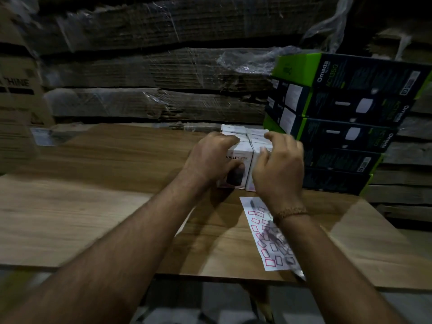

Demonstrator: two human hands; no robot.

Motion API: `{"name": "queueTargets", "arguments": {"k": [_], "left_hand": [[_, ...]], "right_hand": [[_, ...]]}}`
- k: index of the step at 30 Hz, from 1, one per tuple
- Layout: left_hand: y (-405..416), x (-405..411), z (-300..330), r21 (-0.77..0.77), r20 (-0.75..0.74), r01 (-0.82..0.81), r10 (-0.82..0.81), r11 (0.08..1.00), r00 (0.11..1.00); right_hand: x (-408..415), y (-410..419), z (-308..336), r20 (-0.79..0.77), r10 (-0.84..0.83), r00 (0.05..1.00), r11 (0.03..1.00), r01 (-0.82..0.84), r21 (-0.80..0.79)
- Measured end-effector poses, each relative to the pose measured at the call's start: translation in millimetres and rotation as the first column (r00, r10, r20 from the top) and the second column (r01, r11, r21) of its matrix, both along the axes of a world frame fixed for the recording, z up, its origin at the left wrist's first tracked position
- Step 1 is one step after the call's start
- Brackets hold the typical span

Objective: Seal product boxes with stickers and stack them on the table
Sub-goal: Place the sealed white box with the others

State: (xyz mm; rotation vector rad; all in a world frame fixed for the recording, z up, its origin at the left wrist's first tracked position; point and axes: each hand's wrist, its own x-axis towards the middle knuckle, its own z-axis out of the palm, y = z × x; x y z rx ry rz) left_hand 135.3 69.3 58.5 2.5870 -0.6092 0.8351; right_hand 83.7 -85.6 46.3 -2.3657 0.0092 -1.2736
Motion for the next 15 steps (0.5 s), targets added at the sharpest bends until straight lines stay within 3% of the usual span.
{"name": "queueTargets", "arguments": {"k": [4, 9, 15], "left_hand": [[-2.3, -5.0, -4.2, -0.009, 0.044, 0.017, -0.017, 1.000, 0.999], [-0.9, -0.3, -6.9, -0.032, 0.046, 0.043, -0.041, 0.999, 0.998], [-2.0, 0.9, -13.8, -0.054, 0.037, 0.061, -0.059, 0.997, 0.998]], "right_hand": [[44.8, -3.4, 31.2, -0.194, 0.094, 0.977, 0.991, -0.111, -0.079], [79.5, -7.5, 43.6, -0.446, 0.240, 0.862, 0.950, -0.302, -0.074], [80.3, -2.7, 46.7, -0.584, 0.133, 0.801, 0.928, -0.307, -0.211]]}}
